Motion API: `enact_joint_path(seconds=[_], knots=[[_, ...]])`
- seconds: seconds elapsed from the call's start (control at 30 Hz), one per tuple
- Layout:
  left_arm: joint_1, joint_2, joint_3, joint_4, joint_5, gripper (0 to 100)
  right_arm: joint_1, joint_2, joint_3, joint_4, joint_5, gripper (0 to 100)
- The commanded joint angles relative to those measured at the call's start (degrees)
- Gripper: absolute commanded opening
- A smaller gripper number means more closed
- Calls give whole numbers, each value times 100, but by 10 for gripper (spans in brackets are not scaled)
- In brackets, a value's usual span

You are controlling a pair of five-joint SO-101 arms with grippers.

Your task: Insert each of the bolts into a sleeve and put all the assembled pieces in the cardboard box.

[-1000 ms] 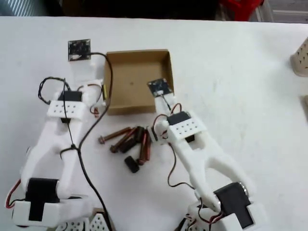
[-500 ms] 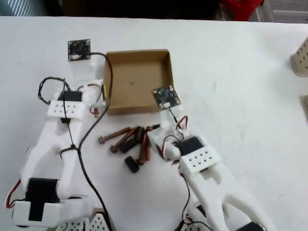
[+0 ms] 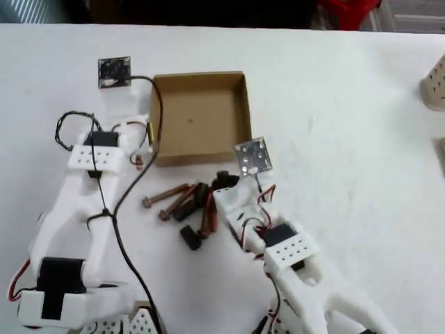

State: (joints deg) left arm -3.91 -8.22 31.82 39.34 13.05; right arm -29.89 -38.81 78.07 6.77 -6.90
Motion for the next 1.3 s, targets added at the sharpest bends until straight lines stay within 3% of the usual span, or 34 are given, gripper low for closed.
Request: enact_joint_path(seconds=[0.0, 0.33, 0.87, 0.97, 1.27], knots=[[-13, -330, -26, -167, 18, 20, -189, -198, 193, -884, -141, 16], [-13, -330, -26, -167, 18, 20, -892, -145, 1380, -3662, -176, 16], [-4, -330, -18, -167, 18, 20, -910, -75, 1776, -5473, -149, 16], [-4, -330, -18, -167, 18, 20, -910, 215, 1776, -5815, -167, 15], [4, -330, -18, -167, 9, 20, -910, 2422, 1635, -8268, -158, 15]])
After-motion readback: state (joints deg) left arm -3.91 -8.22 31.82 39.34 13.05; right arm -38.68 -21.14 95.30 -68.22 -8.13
